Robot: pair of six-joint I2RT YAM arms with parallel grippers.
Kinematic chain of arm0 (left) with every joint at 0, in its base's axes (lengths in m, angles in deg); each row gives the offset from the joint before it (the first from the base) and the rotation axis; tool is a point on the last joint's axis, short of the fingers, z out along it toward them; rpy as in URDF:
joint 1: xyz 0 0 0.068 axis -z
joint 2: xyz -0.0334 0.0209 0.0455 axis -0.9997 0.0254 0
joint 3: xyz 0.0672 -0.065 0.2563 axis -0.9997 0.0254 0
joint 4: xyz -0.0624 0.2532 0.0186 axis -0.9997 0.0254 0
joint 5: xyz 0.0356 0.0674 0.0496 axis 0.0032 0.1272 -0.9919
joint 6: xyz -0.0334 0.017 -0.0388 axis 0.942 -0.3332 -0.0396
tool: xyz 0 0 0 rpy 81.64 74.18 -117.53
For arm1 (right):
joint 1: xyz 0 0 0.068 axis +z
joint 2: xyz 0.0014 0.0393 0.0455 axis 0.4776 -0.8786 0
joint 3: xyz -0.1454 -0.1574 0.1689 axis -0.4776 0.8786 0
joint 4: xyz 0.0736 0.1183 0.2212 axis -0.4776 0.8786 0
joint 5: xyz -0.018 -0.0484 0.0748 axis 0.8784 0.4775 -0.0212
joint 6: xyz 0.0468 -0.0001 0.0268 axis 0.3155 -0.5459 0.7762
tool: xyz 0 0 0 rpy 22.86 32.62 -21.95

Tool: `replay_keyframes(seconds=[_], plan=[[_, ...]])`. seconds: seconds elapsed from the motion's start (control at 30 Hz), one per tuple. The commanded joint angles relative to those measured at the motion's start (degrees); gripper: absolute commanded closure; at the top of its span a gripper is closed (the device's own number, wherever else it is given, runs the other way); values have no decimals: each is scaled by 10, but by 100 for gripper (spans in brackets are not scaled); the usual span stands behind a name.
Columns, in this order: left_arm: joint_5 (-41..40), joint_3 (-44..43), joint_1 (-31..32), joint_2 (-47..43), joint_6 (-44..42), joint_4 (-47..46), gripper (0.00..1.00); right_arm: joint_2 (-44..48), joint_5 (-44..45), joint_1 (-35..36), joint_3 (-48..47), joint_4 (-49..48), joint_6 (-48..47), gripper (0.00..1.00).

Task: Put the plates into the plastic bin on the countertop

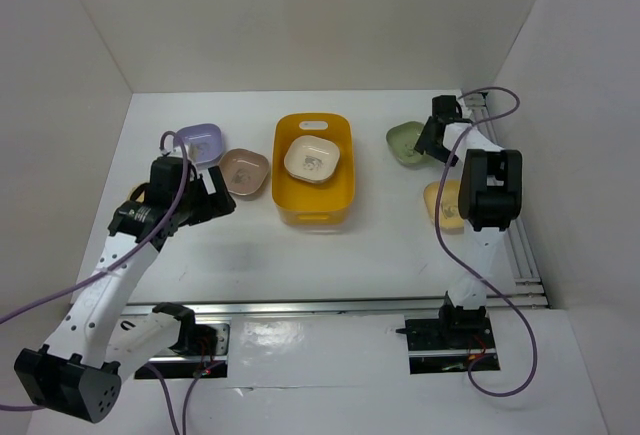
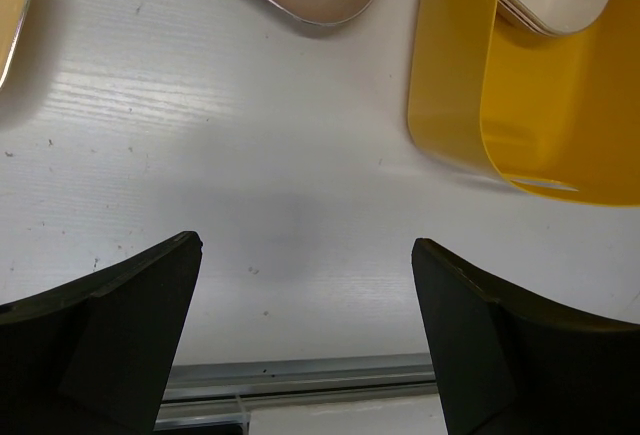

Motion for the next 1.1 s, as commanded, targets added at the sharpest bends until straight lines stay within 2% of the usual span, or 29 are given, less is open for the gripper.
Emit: replay_keyframes(seconds=[0.0,0.1,0.13,0.17,0.23,0.3,0.5,0.7,0.87,0.93,1.03,1.07], plan=[[3,4,-3,-14,-13,-18,0,-6,2,-16,26,-37,19,20],[3,4,-3,-14,-13,-18,0,0,-11,-28,50,-50,24,41],[3,4,-3,-19,-13,-18,0,6,-16,-28,59,-50,24,57],[3,4,-3,-19,-13,-18,0,6,-16,-28,59,-57,24,69],[3,4,-3,-19,-13,-18,0,13,-16,-28,66,-57,30,86],[8,10,-3,-19,-13,-18,0,18,-23,-33,72,-62,44,100],[3,10,2,-25,-13,-18,0,83,-59,-33,77,-77,100,100],[-9,10,15,-36,-8,-18,0,180,-26,-20,63,-71,124,100],[-9,10,15,-36,-3,-18,0,285,13,34,47,-46,124,100],[-15,10,15,-36,-3,-18,0,316,-9,71,61,-53,103,100],[-15,10,15,-29,-3,-18,0,310,-70,121,50,-44,41,100],[-15,10,15,-24,-3,-18,0,310,-70,169,44,-44,23,100]])
